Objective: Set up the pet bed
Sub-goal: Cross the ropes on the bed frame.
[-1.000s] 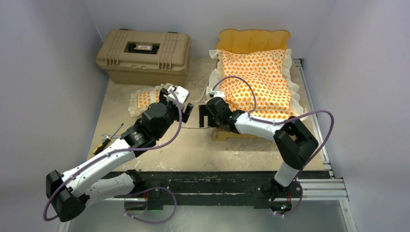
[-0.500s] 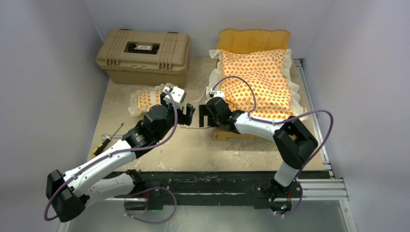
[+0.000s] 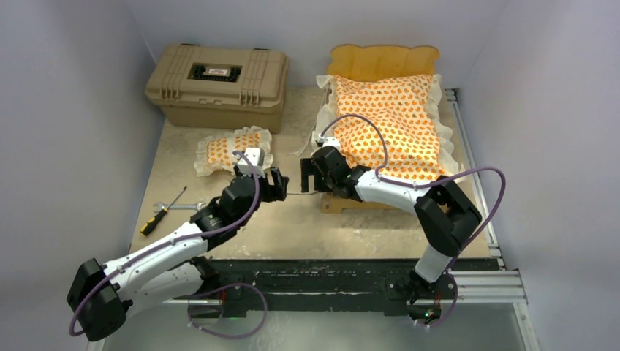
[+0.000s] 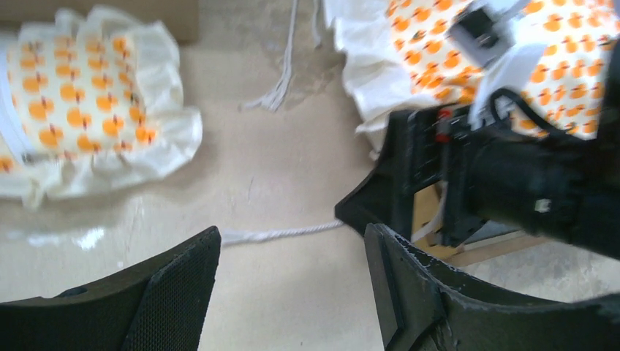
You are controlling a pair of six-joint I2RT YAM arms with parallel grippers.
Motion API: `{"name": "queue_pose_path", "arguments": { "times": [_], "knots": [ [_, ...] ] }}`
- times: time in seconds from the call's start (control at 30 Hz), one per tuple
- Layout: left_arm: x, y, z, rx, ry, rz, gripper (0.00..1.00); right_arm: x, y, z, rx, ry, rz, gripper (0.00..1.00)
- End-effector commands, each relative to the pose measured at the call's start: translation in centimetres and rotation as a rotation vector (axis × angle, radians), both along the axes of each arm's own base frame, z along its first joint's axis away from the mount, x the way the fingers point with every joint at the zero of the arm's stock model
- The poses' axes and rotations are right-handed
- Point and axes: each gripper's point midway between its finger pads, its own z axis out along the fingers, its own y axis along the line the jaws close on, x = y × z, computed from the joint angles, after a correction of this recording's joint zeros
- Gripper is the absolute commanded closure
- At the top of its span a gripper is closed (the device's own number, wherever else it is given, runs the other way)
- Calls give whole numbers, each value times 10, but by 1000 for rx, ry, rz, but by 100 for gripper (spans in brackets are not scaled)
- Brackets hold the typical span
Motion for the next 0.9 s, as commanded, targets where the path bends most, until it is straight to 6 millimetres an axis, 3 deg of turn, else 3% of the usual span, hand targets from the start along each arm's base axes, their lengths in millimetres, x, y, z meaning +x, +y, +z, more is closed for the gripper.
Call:
{"name": "queue_pose_path", "arguments": {
  "times": [0.0,0.13,0.27,0.6,0.87],
  "knots": [
    [-2,-1,-9,-232,33,62,29,1,11,26,70,-8,11,1],
    [-16,-32,-11,-287,-19,-144,33,3,15,34,91,-16,16,1],
    [-24,-49,-14,-267,-43,-264,36,4,15,44,99,-20,13,1],
    [-24,-54,-14,-256,-64,-292,36,5,-2,67,81,-41,-70,1],
    [-25,-54,-16,-248,-60,-293,36,5,-7,66,64,-30,-109,1]
  ]
}}
